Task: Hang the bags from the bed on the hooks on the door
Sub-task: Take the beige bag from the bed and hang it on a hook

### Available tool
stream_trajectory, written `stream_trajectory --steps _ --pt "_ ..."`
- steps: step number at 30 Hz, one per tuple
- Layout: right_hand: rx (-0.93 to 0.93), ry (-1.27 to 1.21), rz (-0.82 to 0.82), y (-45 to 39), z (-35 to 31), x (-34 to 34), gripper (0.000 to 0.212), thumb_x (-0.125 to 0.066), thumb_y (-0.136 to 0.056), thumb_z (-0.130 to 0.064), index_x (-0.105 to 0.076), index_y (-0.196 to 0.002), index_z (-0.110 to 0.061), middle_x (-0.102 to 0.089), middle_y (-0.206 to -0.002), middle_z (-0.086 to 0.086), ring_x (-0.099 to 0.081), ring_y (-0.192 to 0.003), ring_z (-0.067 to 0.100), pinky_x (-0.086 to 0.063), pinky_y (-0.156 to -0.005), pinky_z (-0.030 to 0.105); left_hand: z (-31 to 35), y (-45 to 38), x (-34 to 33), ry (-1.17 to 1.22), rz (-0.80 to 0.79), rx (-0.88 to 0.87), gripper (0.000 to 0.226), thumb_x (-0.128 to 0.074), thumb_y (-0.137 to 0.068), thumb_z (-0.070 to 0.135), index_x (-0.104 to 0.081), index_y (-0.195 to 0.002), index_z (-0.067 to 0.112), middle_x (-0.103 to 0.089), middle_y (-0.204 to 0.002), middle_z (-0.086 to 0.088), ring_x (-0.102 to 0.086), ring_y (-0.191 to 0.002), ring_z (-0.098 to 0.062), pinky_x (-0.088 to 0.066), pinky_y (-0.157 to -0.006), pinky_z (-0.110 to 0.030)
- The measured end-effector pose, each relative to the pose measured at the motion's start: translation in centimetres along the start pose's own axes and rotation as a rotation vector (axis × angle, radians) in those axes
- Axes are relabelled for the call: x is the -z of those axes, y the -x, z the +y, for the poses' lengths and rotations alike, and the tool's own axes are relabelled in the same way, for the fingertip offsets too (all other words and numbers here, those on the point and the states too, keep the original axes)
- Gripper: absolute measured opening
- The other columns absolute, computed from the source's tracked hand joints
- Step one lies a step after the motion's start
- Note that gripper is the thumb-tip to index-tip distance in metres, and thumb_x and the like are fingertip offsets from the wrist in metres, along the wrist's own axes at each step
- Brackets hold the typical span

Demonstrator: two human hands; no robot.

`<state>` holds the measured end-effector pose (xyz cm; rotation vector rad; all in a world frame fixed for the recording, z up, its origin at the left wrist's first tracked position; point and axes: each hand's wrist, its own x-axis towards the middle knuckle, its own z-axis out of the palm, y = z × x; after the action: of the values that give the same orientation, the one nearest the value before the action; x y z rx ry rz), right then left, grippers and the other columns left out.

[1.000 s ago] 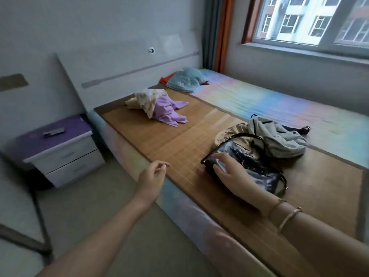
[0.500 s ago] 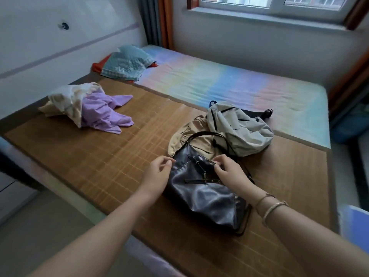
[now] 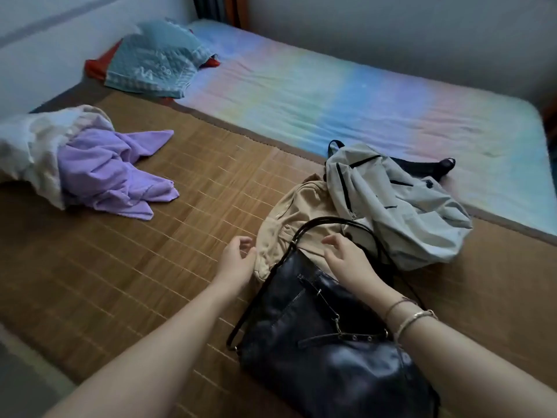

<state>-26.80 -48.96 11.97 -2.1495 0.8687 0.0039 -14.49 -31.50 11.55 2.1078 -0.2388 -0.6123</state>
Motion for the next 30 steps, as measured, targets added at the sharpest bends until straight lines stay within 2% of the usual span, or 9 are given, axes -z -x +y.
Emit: stream_trajectory --steps 9,12,15,17,20,22,25,27,30 --pt "0.055 0.021 -0.026 -13.5 -0.3 -5.9 0.033 -0.044 -0.088 -0.017 -0.059 -0.117 -0.022 -0.055 -0.121 0.006 -0.053 -0.098 0.015 -0.041 -0.087 0.03 -3.8 -11.8 -2.9 -0.057 -0.075 0.16 0.036 -0.051 -0.093 0.02 -0.048 -0.127 0.01 -0.052 -0.133 -0.007 -0.048 -0.12 -0.02 -0.036 -0.089 -0.026" --pt "0.016 0.071 -0.056 -17.4 0.1 -7.2 0.038 -0.042 -0.088 -0.019 -0.062 -0.118 -0.027 -0.049 -0.13 0.014 -0.052 -0.115 0.028 -0.04 -0.1 0.034 -4.8 -13.7 -3.7 -0.055 -0.111 0.19 0.035 -0.051 -0.093 0.021 -0.049 -0.127 0.011 -0.053 -0.132 -0.006 -0.049 -0.117 -0.018 -0.035 -0.087 -0.025" --pt "-0.069 0.168 -0.152 -20.5 0.3 -8.4 0.039 -0.038 -0.093 -0.028 -0.058 -0.126 -0.027 -0.037 -0.143 0.028 -0.033 -0.136 0.037 -0.028 -0.113 0.042 -5.6 -15.5 -3.8 -0.054 -0.111 0.202 0.034 -0.051 -0.093 0.021 -0.05 -0.126 0.012 -0.054 -0.13 -0.004 -0.048 -0.105 -0.011 -0.038 -0.075 -0.018" --pt "-0.11 0.154 -0.188 -21.8 0.4 -9.0 0.039 -0.035 -0.095 -0.028 -0.062 -0.119 -0.014 -0.049 -0.132 0.029 -0.04 -0.129 0.037 -0.034 -0.105 0.037 -6.1 -16.4 -3.6 -0.046 -0.103 0.201 0.034 -0.051 -0.093 0.021 -0.05 -0.125 0.012 -0.055 -0.13 -0.004 -0.049 -0.108 -0.013 -0.037 -0.073 -0.018" --pt "-0.23 -0.045 -0.204 -22.8 0.3 -9.8 0.034 -0.034 -0.095 -0.018 -0.05 -0.066 -0.008 -0.05 -0.072 0.008 -0.047 -0.075 0.023 -0.035 -0.061 0.028 -6.6 -17.3 -3.4 -0.005 -0.115 0.21 0.034 -0.051 -0.093 0.02 -0.05 -0.126 0.012 -0.054 -0.131 -0.005 -0.049 -0.111 -0.013 -0.036 -0.077 -0.02" --pt "-0.329 -0.278 -0.123 -22.9 0.2 -9.8 0.031 -0.037 -0.091 -0.011 -0.056 -0.067 -0.002 -0.045 -0.068 0.007 -0.039 -0.065 0.019 -0.027 -0.053 0.027 -6.6 -17.5 -3.2 0.024 -0.148 0.198 0.038 -0.053 -0.092 0.021 -0.047 -0.129 0.013 -0.052 -0.135 -0.005 -0.047 -0.111 -0.011 -0.036 -0.081 -0.02" --pt "-0.413 -0.718 -0.049 -22.1 -0.6 -8.4 0.03 -0.047 -0.087 -0.005 -0.065 -0.108 0.006 -0.061 -0.101 0.014 -0.054 -0.092 0.021 -0.042 -0.068 0.022 -5.8 -17.5 -2.8 0.09 -0.237 0.161 0.064 -0.064 -0.085 0.03 -0.034 -0.141 0.018 -0.039 -0.149 -0.004 -0.042 -0.131 -0.02 -0.036 -0.1 -0.029" --pt "-0.344 -0.889 -0.135 -21.1 -1.6 -7.0 0.035 -0.039 -0.089 -0.002 -0.062 -0.113 0.007 -0.062 -0.115 0.017 -0.055 -0.106 0.022 -0.041 -0.088 0.024 -4.3 -17.4 -2.3 0.124 -0.314 0.125 0.094 -0.073 -0.072 0.043 -0.02 -0.148 0.024 -0.026 -0.156 0.0 -0.03 -0.14 -0.022 -0.03 -0.111 -0.036" --pt "-0.249 -1.035 -0.252 -19.1 -4.4 -4.9 0.034 -0.037 -0.089 -0.004 -0.065 -0.105 0.005 -0.066 -0.106 0.014 -0.06 -0.1 0.023 -0.042 -0.095 0.03 -0.7 -17.2 -1.4 0.127 -0.352 0.07 0.122 -0.079 -0.057 0.055 -0.003 -0.149 0.033 -0.02 -0.158 0.002 -0.026 -0.142 -0.016 -0.027 -0.107 -0.029"
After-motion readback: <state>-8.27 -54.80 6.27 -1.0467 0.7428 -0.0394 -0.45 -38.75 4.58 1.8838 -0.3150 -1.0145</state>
